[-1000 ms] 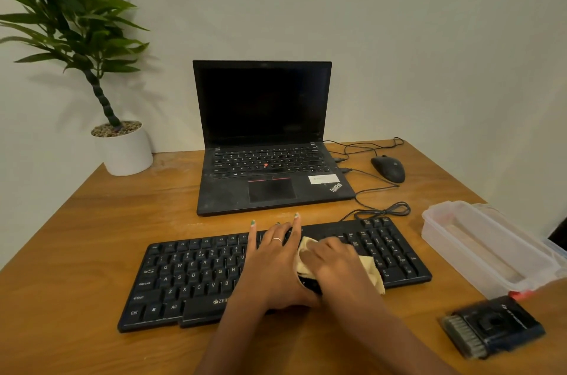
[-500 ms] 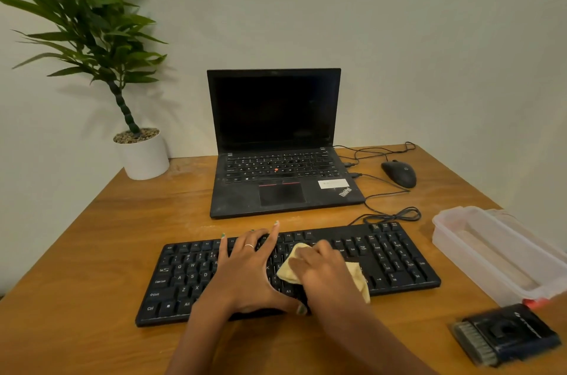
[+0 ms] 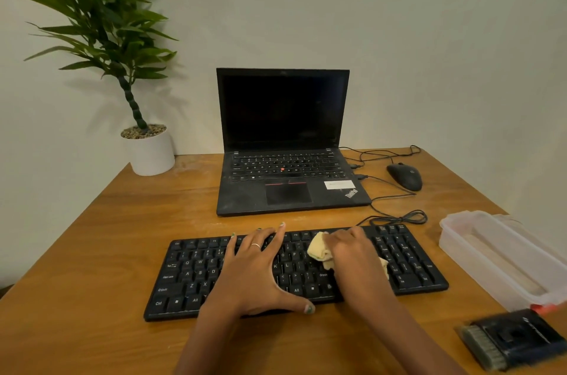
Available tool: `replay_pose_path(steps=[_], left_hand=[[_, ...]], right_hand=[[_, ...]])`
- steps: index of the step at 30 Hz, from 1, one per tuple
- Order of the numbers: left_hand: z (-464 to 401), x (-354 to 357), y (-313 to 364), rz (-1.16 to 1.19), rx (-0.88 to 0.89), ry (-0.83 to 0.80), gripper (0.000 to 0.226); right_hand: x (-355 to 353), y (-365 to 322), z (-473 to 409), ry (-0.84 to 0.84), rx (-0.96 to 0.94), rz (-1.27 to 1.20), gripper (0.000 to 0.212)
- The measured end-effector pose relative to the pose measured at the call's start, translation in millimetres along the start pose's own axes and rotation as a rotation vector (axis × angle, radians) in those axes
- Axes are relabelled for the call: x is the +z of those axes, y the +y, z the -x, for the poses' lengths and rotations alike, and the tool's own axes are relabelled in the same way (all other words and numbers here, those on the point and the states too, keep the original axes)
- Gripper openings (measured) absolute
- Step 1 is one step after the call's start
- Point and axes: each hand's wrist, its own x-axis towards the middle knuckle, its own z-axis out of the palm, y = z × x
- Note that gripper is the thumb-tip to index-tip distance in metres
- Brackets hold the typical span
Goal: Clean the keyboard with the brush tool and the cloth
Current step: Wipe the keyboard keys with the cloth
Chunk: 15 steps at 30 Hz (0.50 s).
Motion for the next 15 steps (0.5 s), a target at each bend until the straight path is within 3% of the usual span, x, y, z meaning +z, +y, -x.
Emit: replay_pose_path(steps=[5,10,15], left_hand=[[0,1,-1,0.014,0.004,0.010,0.140],[2,0,2,-0.009,0.001,0.009,0.135],[0,3,-1,0.002,0.007,0.027,0.140]], right_hand=[[2,-26,16,-0.153,-0.207,-0.015,0.051],[-4,4,3,-0.025,-0.043,0.031,0.040],[15,-22,0,-0.097,-0.282,-0.013,0.053]])
